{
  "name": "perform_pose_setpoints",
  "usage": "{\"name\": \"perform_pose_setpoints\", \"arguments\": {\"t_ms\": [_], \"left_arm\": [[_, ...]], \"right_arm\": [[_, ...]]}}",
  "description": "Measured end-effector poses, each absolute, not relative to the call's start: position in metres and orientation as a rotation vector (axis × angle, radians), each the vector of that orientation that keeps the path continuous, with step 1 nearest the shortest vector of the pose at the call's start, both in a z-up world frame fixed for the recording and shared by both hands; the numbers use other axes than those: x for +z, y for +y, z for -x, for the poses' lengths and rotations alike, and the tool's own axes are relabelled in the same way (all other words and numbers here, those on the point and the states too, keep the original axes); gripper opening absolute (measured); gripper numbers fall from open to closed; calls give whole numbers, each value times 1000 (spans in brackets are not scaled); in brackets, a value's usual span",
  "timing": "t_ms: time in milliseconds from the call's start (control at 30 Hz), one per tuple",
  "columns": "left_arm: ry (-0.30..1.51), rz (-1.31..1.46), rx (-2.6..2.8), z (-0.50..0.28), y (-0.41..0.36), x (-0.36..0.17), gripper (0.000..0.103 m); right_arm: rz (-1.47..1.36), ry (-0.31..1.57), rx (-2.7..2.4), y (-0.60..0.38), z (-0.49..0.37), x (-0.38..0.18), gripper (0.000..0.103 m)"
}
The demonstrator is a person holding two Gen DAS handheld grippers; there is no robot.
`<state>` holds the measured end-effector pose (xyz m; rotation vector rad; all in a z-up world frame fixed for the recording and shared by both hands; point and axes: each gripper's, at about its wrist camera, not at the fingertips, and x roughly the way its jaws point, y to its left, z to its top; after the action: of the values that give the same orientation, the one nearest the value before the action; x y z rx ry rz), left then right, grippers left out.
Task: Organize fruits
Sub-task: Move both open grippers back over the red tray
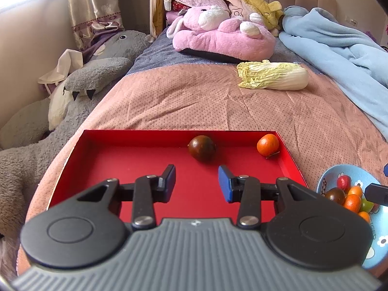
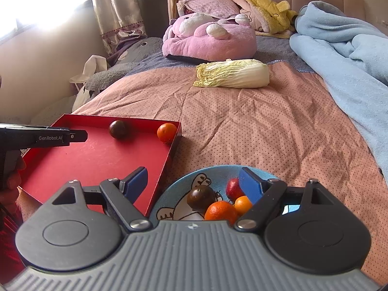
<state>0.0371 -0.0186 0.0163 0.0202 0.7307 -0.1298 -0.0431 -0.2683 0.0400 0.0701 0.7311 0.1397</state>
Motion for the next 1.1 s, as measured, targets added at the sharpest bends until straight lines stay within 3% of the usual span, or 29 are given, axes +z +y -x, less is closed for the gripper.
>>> {"name": "perform_pose_setpoints", "arguments": {"t_ms": [1100], "left_arm": [[766,44,-96,-71,2,7,42]], "right_arm": [[-31,747,290,-195,-27,23,86]]}}
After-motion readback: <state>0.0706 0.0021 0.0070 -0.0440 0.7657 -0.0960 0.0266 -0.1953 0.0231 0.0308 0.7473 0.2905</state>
